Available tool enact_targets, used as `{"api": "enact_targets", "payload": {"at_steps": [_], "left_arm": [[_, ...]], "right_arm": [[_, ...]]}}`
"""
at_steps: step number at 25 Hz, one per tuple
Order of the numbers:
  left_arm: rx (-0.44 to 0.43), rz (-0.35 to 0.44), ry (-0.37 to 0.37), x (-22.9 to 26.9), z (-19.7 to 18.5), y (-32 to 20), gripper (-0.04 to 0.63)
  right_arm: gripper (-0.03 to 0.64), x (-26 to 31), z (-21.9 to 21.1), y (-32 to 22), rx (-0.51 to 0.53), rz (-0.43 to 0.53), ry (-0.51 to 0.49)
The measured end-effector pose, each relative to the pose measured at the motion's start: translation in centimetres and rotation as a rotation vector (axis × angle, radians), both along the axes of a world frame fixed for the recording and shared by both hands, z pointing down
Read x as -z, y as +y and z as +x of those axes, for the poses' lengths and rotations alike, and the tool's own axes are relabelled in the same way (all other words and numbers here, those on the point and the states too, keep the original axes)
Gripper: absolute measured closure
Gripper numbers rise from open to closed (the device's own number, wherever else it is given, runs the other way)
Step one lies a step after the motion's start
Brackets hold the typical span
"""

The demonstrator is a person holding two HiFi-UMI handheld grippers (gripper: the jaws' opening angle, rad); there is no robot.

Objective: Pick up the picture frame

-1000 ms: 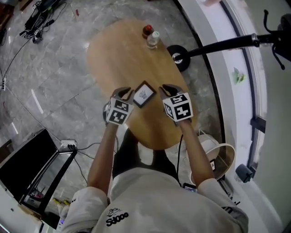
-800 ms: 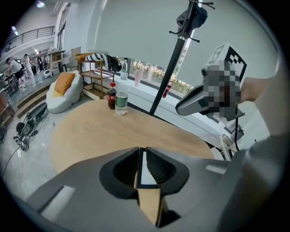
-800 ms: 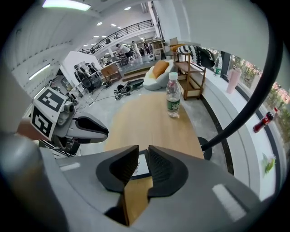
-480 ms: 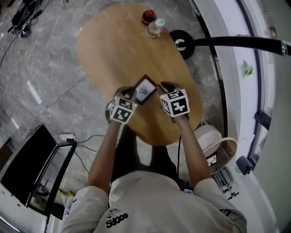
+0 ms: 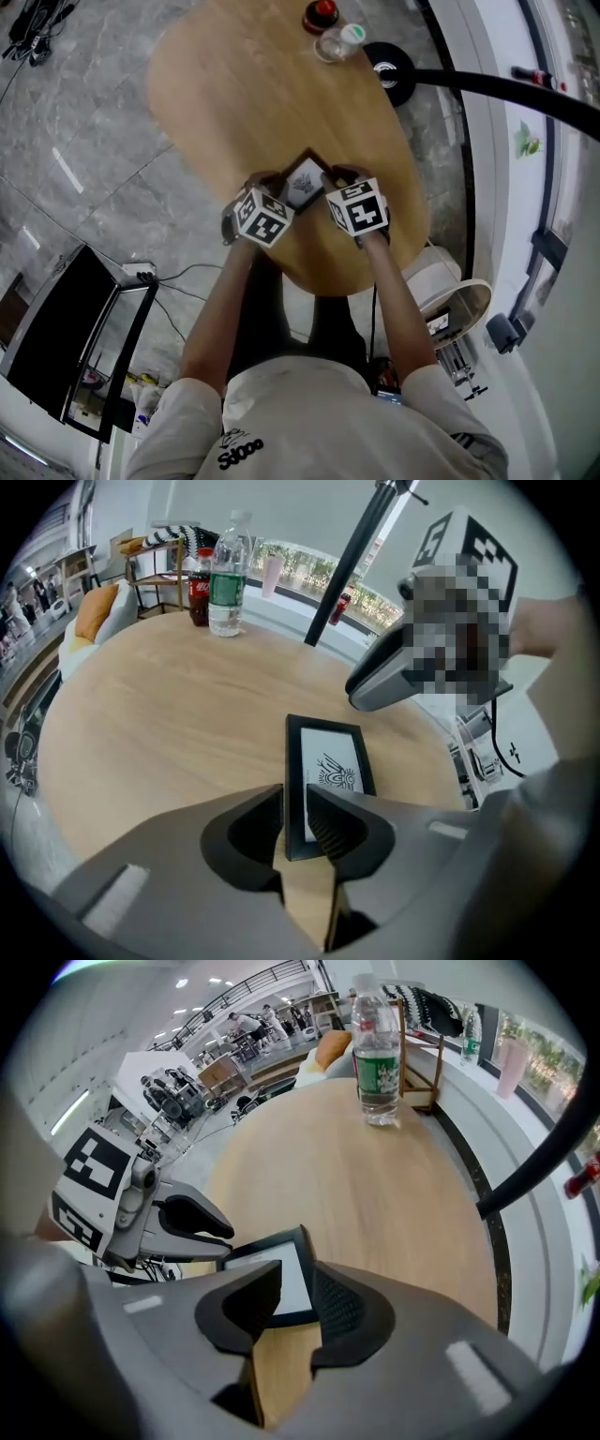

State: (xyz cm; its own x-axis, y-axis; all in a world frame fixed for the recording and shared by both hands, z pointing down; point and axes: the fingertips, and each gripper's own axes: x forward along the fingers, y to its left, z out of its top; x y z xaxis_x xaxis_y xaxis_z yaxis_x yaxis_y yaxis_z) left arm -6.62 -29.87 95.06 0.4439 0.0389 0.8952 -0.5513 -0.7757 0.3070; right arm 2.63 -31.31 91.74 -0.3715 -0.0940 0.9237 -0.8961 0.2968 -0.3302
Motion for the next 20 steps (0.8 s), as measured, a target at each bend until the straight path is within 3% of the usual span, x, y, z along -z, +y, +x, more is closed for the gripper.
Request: {"api": "enact_targets", "payload": {"at_steps": [11, 20], "left_arm": [[-0.102, -0.043, -0.033, -3.0, 0.1, 0.8, 0.482], [-0.111, -0.068, -0.020, -3.5, 0.1, 0.9, 0.482]], "right_arm": [[0.477, -4.3, -0.4, 0.6, 0.050, -0.075, 0.033], [0.486, -5.9, -0.9, 0.5, 0.104, -0.088, 0.057]]}}
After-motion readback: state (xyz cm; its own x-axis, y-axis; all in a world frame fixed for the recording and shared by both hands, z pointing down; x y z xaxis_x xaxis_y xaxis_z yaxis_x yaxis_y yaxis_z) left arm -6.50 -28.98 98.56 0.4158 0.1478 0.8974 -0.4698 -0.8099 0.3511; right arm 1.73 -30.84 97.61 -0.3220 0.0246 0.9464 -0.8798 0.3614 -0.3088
